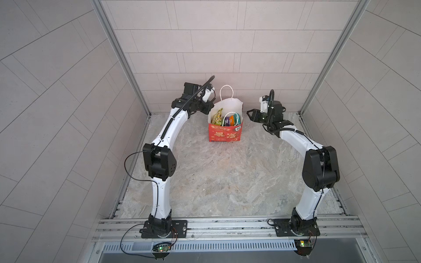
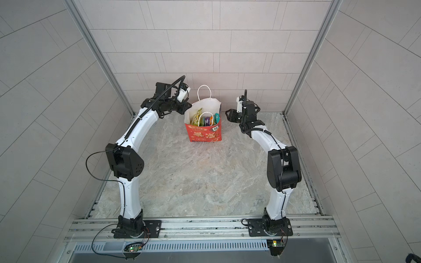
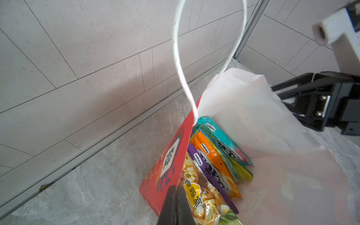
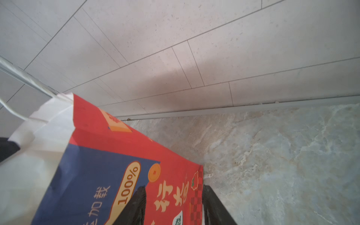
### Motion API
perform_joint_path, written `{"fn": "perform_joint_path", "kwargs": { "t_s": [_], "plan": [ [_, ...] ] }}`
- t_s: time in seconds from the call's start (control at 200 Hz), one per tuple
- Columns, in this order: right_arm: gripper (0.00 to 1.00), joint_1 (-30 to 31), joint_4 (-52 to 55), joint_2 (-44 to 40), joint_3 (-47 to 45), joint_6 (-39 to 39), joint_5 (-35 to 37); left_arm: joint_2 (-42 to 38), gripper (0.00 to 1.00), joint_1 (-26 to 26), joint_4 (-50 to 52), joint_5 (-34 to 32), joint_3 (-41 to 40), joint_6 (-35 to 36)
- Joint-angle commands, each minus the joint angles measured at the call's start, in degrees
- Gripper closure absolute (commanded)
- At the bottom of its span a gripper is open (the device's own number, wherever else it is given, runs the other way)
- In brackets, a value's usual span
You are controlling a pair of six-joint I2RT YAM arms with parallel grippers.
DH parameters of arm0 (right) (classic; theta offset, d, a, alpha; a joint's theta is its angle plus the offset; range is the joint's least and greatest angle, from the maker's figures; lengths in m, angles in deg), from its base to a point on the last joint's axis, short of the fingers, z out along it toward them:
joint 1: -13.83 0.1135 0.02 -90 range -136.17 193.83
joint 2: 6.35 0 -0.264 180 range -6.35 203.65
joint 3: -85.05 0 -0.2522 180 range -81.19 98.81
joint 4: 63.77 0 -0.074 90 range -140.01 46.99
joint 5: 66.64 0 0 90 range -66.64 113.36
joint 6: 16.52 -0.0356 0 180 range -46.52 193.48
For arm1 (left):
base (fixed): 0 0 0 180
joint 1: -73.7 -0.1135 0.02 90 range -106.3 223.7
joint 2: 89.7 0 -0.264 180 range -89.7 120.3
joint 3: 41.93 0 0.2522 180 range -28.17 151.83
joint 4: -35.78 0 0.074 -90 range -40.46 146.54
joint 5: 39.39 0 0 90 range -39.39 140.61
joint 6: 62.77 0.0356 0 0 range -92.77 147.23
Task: Take the snacks out of the paper bag
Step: Move the paper bag to the top-center of the table.
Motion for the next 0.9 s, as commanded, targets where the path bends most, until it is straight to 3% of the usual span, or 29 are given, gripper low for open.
{"fn": "perform_joint_path", "kwargs": {
  "t_s": [0.0,0.135,0.295,0.465,0.685,0.896],
  "plan": [
    [0.52,-1.52,1.48,3.39,4.18,1.94,-1.96,-2.05,1.0,-0.24,-1.47,1.84,0.98,0.96],
    [0.56,-1.88,5.15,11.07,13.94,2.42,-8.97,-4.23,1.0,0.0,-3.33,4.58,-2.31,1.76],
    [0.55,-1.68,0.52,10.45,12.38,0.68,-8.08,-8.95,1.0,0.04,-7.36,4.17,-9.9,2.15],
    [0.55,-1.24,1.16,16.71,19.19,3.08,-13.47,-12.71,1.0,-0.05,-8.33,3.96,-13.94,2.45],
    [0.57,0.55,2.32,29.59,33.19,2.81,-21.39,-13.47,1.0,-0.23,-9.23,3.61,-14.94,1.94],
    [0.57,1.53,-1.01,33.46,37.01,3.12,-26.7,-12.71,1.0,-0.62,-9.59,3.96,-13.39,1.51]
  ]
}}
